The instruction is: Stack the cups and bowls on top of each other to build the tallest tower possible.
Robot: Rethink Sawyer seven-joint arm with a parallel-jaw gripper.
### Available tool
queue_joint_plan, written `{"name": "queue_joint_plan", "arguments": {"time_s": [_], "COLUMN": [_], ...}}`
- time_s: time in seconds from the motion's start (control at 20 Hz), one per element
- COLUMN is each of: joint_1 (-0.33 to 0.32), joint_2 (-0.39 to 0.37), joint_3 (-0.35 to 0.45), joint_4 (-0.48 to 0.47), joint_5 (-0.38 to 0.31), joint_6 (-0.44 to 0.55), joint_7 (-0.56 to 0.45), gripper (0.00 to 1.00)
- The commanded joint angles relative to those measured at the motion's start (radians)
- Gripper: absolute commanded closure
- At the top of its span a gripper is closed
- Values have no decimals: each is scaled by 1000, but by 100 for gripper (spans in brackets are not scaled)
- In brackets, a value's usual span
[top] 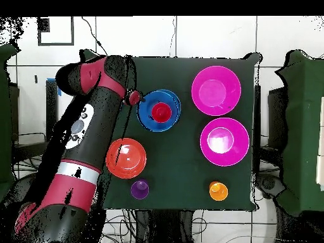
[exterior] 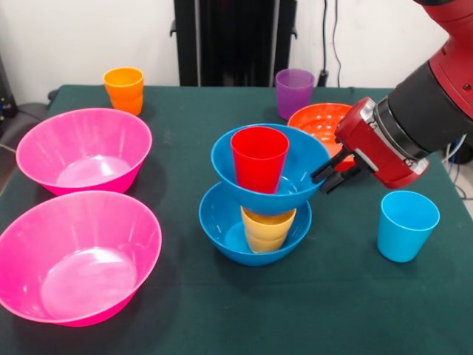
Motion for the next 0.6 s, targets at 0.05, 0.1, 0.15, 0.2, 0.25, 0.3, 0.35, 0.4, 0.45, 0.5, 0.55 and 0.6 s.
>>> {"name": "queue_joint_plan", "arguments": {"time_s": [0.05, 0.1, 0.15, 0.2, 0.25, 0.3, 0.35, 0.4, 0.45, 0.5, 0.55, 0.6], "joint_1": [3, 4, 4, 4, 5, 4, 4, 4, 4, 4, 4, 3], "joint_2": [19, 20, 21, 23, 24, 26, 27, 27, 28, 30, 31, 33], "joint_3": [62, 63, 62, 62, 61, 60, 60, 63, 62, 62, 61, 62], "joint_4": [75, 75, 72, 70, 67, 63, 61, 61, 58, 56, 53, 48], "joint_5": [-66, -66, -65, -65, -65, -66, -66, -69, -68, -67, -67, -62], "joint_6": [-2, -2, -1, 0, 1, -5, -6, -22, -22, -22, -21, -13], "joint_7": [89, 90, 91, 92, 94, 92, 92, 88, 89, 90, 92, 98], "gripper": [100, 100, 100, 100, 100, 100, 100, 0, 0, 0, 0, 0]}}
